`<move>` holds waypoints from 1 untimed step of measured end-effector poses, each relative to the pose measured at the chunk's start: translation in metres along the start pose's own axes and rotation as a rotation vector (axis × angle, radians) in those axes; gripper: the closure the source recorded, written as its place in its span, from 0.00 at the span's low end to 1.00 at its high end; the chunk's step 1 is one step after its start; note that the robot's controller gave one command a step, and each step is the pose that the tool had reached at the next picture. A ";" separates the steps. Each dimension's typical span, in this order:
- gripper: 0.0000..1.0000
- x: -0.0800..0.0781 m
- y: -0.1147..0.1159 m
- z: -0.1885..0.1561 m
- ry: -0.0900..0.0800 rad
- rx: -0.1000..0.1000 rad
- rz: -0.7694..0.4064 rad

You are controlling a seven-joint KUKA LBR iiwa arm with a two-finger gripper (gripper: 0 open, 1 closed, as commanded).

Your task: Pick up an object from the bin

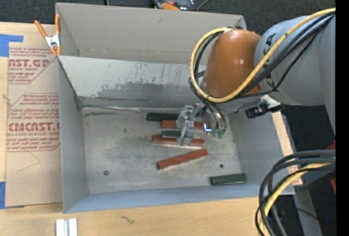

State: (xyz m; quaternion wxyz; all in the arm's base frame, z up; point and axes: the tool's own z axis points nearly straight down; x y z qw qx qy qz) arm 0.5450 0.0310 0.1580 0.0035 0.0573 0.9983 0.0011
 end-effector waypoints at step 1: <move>1.00 -0.001 0.001 -0.040 0.001 0.000 -0.001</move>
Offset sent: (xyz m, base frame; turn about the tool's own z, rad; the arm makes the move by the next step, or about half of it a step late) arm -0.0001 0.0000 0.0378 0.0000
